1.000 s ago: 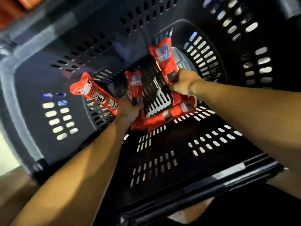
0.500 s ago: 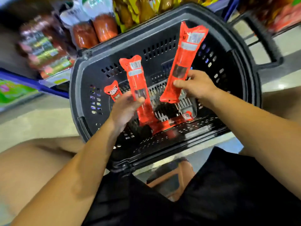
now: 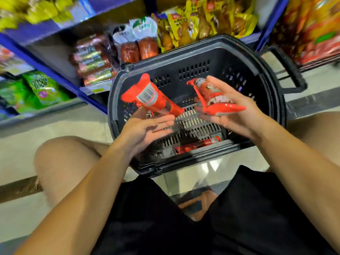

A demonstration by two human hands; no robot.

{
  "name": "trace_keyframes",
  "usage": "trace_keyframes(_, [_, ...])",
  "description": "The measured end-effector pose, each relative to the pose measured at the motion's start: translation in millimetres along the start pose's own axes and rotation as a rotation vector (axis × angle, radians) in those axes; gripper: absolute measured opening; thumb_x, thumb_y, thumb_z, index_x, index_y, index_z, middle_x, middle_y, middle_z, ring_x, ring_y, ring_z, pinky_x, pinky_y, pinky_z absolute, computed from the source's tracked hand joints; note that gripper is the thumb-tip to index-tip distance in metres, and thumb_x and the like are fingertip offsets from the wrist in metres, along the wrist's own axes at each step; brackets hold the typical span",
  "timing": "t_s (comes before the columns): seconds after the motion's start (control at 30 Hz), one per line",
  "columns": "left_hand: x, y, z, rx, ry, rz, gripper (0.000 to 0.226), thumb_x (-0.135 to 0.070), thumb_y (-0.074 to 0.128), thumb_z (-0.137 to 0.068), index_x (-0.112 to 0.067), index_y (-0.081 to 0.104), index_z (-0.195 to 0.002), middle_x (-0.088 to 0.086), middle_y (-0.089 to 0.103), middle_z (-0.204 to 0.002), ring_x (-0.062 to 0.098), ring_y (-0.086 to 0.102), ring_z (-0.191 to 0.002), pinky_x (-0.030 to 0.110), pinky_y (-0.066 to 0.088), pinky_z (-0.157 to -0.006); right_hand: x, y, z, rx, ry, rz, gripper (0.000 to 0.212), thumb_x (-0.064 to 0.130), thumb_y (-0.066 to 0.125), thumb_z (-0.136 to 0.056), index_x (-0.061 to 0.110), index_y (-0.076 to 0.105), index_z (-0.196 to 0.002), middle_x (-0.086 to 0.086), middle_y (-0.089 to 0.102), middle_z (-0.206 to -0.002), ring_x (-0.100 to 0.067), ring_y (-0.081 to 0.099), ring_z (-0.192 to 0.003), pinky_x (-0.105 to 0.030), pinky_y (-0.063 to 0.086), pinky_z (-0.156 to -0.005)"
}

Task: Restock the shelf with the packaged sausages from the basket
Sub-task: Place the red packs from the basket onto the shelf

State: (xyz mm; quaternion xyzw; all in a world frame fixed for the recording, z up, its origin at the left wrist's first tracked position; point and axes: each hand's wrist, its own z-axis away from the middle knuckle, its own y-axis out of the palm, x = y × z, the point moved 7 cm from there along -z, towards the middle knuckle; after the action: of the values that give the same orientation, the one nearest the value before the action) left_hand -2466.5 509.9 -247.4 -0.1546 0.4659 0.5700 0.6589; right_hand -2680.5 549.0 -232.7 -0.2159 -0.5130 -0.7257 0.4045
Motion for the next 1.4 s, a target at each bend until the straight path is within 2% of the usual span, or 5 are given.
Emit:
trace_keyframes(0.17, [1,0,2,0.01,-0.004,0.086,0.036,0.001,0.049,-0.083,-0.014,0.066,-0.11,0.016,0.069,-0.106,0.031,0.065,-0.09,0.045,0.058,-0.071,-4,5,2,0.004,-0.003,0.152,0.04,0.037,0.085,-0.069,0.025,0.066,-0.102,-0.017,0.062,-0.101,-0.026,0.071,-0.08,-0.04,0.059,-0.068])
trace_keyframes(0.43, [12,-3,0,-0.024,0.127,-0.298,0.024,-0.002,0.062,-0.085,-0.023,0.06,-0.094,0.014,0.057,-0.111,0.029,0.055,-0.093,0.053,0.051,-0.081,-20,-6,6,-0.098,0.0,0.418,0.08,0.009,0.061,-0.095,0.044,0.017,-0.152,-0.002,0.064,-0.12,-0.03,0.074,-0.089,-0.038,0.06,-0.066])
trace_keyframes(0.67, [22,2,-6,-0.011,0.062,-0.089,0.08,0.018,0.049,-0.088,-0.025,0.023,-0.15,0.018,0.061,-0.128,0.031,0.063,-0.112,0.046,0.054,-0.088,-33,-13,1,-0.227,0.029,0.417,0.035,0.026,0.062,-0.095,0.005,0.053,-0.122,-0.014,0.075,-0.09,-0.027,0.075,-0.079,-0.037,0.061,-0.067])
trace_keyframes(1.17, [37,7,-11,-0.114,0.036,-0.049,0.041,-0.013,0.048,-0.098,-0.022,0.046,-0.139,0.007,0.068,-0.102,0.028,0.064,-0.093,0.056,0.05,-0.091,-46,-17,-15,-0.222,0.088,0.438,0.062,0.01,0.065,-0.068,0.014,0.046,-0.127,-0.016,0.068,-0.106,-0.027,0.073,-0.081,-0.04,0.058,-0.068])
trace_keyframes(1.4, [28,8,-13,-0.144,0.107,-0.154,0.053,-0.006,0.062,-0.071,-0.015,0.054,-0.123,0.013,0.066,-0.103,0.028,0.064,-0.091,0.054,0.053,-0.078,-35,-6,-11,-0.194,-0.052,0.504,0.036,0.02,0.053,-0.098,0.03,0.051,-0.133,0.001,0.07,-0.117,-0.019,0.07,-0.104,-0.043,0.056,-0.088])
